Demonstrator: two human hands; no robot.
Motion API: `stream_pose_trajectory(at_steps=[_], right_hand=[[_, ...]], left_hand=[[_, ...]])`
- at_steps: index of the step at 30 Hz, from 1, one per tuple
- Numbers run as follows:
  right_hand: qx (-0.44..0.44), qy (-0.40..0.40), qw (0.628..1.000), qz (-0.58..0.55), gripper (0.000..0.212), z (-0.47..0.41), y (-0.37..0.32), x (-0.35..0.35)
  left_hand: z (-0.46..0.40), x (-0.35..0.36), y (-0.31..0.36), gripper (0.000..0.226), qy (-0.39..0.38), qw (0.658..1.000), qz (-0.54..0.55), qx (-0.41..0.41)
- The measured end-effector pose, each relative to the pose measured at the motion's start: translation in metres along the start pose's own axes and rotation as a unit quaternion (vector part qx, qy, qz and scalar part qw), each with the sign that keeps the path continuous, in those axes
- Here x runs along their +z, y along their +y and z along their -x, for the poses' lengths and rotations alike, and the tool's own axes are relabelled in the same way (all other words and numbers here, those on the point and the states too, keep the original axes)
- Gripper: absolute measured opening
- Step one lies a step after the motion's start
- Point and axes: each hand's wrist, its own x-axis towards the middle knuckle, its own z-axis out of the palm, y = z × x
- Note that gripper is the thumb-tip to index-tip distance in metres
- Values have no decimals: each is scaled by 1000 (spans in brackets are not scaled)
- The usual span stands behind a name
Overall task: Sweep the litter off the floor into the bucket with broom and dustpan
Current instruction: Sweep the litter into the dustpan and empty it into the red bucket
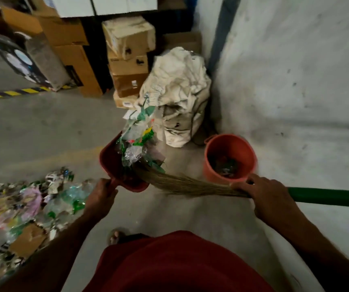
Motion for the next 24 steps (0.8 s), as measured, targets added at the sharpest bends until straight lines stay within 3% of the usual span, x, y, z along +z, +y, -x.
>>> stream_pose_trajectory(at_steps=[7,13,19,24], right_hand=[[121,-46,991,-34,68,91,90,26],[215,-30,971,-100,56,139,130,42],[304,-162,932,-110,47,132,157,42],[350,-192,910,-109,50,100,179,63]], left_hand=[[-25,83,124,27,-74,995,-29,61],[-48,143,211,33,-155,981,-57,105],[-94,201,273,32,-236,957,-88,147],[-144,246,319,32,-284,941,-117,144]])
